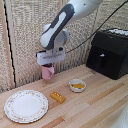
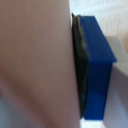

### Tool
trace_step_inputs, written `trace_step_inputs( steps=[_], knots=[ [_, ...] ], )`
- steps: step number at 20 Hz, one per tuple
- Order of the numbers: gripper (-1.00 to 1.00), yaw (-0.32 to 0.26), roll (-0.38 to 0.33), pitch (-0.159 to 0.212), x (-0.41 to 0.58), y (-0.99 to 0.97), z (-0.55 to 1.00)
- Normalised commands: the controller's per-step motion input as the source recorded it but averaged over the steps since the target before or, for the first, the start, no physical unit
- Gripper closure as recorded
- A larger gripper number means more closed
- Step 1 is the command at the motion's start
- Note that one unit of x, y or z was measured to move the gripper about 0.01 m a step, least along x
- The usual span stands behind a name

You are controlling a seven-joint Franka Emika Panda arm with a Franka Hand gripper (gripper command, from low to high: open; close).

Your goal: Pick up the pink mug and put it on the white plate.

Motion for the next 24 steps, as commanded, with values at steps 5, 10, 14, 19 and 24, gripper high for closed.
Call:
trace_step_inputs(
  steps=[5, 10, 14, 19, 24],
  knots=[
    [1.00, 0.000, 0.076, 0.031, -0.066, 0.60, 0.77],
    [1.00, 0.000, 0.055, 0.016, -0.098, 0.81, 0.52],
    [1.00, 0.000, 0.006, 0.000, -0.144, 0.90, 0.23],
    [1.00, 0.004, -0.011, 0.004, -0.154, 0.85, 0.01],
    [1.00, 0.035, -0.047, 0.018, -0.250, 0.72, -0.11]
  ],
)
